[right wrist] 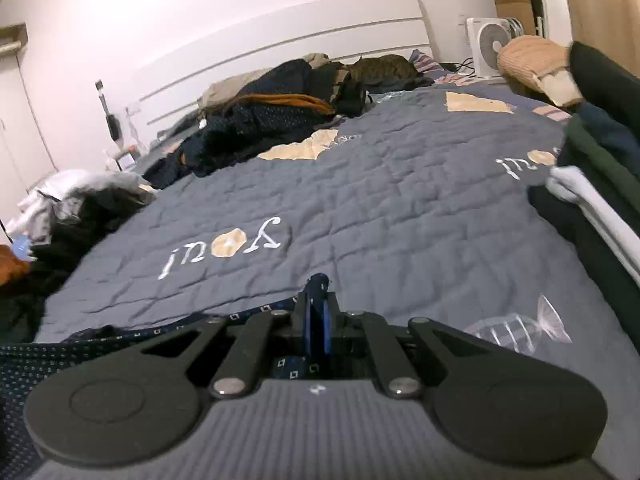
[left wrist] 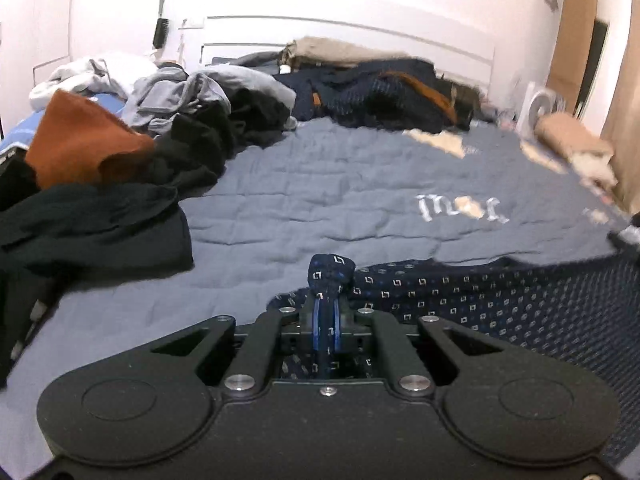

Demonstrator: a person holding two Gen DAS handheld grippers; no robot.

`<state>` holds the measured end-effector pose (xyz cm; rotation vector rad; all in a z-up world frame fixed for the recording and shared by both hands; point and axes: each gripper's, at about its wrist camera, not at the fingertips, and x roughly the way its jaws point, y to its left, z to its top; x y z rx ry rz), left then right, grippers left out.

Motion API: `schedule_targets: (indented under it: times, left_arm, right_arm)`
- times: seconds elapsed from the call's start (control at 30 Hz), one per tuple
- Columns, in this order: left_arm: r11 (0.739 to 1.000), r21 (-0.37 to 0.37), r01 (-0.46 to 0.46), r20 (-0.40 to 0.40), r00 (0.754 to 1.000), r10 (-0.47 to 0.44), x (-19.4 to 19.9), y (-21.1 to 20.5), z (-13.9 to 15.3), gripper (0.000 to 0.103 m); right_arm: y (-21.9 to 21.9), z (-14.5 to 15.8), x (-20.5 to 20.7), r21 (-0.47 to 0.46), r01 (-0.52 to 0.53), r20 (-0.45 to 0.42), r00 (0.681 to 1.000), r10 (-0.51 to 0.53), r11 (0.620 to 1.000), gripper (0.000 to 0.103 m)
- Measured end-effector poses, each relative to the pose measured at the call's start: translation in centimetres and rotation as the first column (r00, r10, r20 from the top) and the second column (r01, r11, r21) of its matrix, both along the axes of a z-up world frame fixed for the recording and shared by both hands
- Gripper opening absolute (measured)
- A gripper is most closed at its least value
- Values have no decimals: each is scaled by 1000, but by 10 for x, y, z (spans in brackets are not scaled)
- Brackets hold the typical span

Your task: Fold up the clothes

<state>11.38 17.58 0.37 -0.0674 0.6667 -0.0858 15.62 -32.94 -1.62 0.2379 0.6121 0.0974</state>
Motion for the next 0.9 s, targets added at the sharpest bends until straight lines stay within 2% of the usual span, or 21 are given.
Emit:
schedule_targets:
  times: [0.3, 0.4, 0.47, 0.53, 0.63, 0.67, 0.73, 0.9]
  left_arm:
    - [999, 33, -10, -17, 1000, 10, 56, 2, -18, 7]
    - [999, 49, 1, -64, 998, 2, 72, -2, -33, 7]
    - [998, 63, 5, -90, 996, 0, 76, -5, -44, 11]
    - [998, 64, -14, -89, 996, 20, 73, -3, -46, 16]
    - [996, 63, -57, -67, 996, 61, 64, 2, -44, 36]
    - [996, 51, -70, -46, 996, 72, 58, 6, -39, 36]
    - [997, 12, -81, -20, 997, 81, 41, 10, -26, 37]
    - [991, -94, -94, 40, 994, 98, -7, 10, 5, 41]
  right_arm:
    - [17, -15, 65, -72, -1, -16, 1000, 0, 997, 6]
    - [22, -27, 81, -89, -22, -56, 998, 17, 996, 6]
    - [25, -37, 87, -113, -34, -86, 996, 24, 993, 9]
    - [25, -41, 88, -128, -34, -91, 996, 22, 991, 10]
    - [19, -35, 81, -117, -16, -86, 996, 6, 993, 21]
    - [15, -29, 75, -106, -15, -78, 997, 7, 994, 24]
    - [10, -16, 61, -90, -23, -66, 998, 17, 996, 39]
    - [0, 12, 8, -19, -33, -37, 999, 33, 999, 48]
